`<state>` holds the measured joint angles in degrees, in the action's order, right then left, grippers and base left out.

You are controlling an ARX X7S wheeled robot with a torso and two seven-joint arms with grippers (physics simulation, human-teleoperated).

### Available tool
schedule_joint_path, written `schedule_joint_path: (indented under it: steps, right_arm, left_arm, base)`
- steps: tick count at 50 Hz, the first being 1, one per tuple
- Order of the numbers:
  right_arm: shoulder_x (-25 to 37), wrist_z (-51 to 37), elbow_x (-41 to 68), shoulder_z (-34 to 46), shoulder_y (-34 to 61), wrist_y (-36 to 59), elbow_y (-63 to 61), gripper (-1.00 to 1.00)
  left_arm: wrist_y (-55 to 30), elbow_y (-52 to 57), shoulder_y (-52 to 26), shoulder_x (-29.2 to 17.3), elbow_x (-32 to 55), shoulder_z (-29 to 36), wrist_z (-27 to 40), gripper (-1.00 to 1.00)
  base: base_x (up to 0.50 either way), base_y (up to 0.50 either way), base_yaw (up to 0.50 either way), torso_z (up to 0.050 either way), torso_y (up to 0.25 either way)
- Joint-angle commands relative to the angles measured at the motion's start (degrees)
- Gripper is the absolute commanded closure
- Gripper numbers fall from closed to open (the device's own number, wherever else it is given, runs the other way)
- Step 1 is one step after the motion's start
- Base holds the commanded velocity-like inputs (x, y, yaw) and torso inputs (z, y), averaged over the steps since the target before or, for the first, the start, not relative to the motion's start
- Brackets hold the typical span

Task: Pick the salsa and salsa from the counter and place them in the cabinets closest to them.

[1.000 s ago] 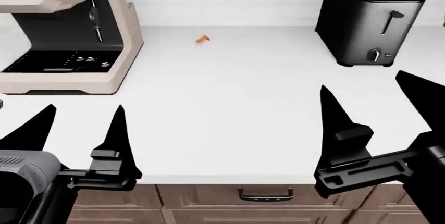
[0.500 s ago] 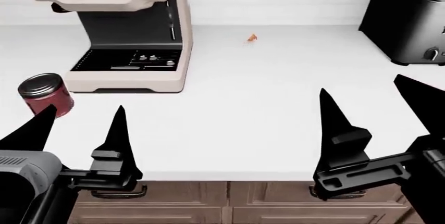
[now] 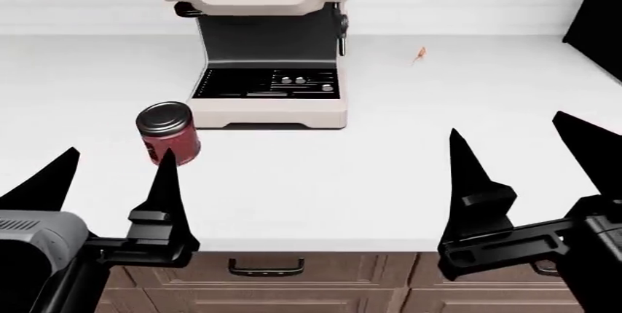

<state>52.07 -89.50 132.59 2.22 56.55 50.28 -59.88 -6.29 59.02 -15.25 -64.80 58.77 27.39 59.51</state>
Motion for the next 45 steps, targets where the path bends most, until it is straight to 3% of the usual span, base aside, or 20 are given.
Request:
schedule_joint_path:
  steps: [1, 12, 22, 45]
  right_arm:
    - [-0.53, -0.27, -0.93, -0.16, -0.8, 0.87, -0.05, -1.0]
    - [-1.47, -0.31, -1.36, -1.13, -1.85, 1.7, -0.06, -1.0]
    - [-4.76, -0.42, -1.54, -7.63, -6.73, 5.89, -0.1, -1.0]
    - [-6.02, 1.78, -3.23, -10.43, -11.56, 7.96, 1.0, -1.0]
  left_arm:
    - [-0.28, -0.03, -1.42, -0.02, 0.44, 1.09, 0.4, -1.0]
    - [0.01, -0.07, -2.16, -0.61, 0.65, 1.72, 0.9, -1.0]
    - [0.23, 0.63, -3.78, -1.7, 1.84, 2.27, 2.24, -1.0]
    - [0.13, 0.7, -13.37, -2.52, 4.05, 10.29, 5.4, -1.0]
  base:
    - [0.0, 0.5, 0.0, 0.0, 0.0]
    - [0.0, 0.5, 0.0, 0.0, 0.0]
    - [0.0, 0.5, 0.0, 0.0, 0.0]
    - [0.0, 0.49, 0.0, 0.0, 0.0]
